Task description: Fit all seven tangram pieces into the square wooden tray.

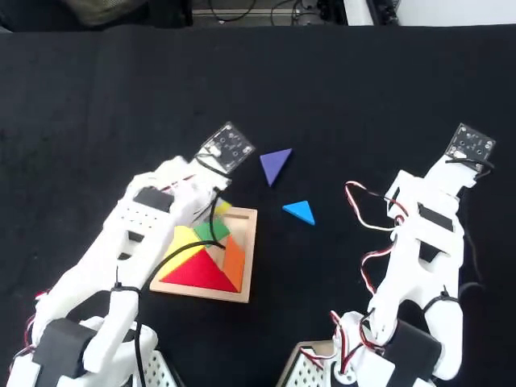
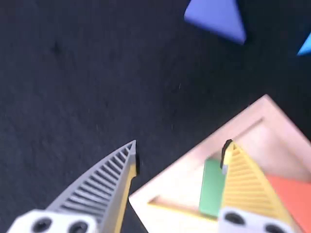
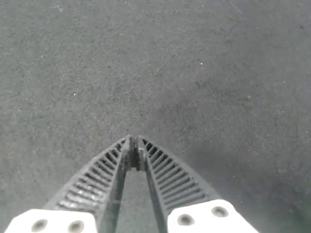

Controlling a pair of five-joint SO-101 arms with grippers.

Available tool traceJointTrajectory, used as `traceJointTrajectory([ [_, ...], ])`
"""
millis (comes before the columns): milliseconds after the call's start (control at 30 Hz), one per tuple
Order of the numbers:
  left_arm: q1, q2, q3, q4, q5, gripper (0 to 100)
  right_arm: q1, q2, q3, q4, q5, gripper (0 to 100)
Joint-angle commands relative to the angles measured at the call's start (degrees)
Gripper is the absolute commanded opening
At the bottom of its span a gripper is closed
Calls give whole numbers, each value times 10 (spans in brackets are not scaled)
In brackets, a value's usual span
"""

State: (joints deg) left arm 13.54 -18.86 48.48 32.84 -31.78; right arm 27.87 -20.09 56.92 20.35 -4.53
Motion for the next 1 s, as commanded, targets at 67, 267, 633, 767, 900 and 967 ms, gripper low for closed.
traceJointTrajectory([
  [67,39,22,-50,-1,6,283,-11,-1,-7,-9,8,15],
  [267,36,111,-48,-49,4,283,-10,-1,-7,-8,8,15],
  [633,13,58,-21,36,-12,283,-11,-1,-6,-10,8,15],
  [767,15,4,4,47,-16,283,-11,-1,-6,-10,8,14],
  [900,22,-64,11,50,0,284,-15,-1,-8,-8,7,15],
  [967,12,-103,5,69,20,285,-41,-7,-19,15,29,18],
])
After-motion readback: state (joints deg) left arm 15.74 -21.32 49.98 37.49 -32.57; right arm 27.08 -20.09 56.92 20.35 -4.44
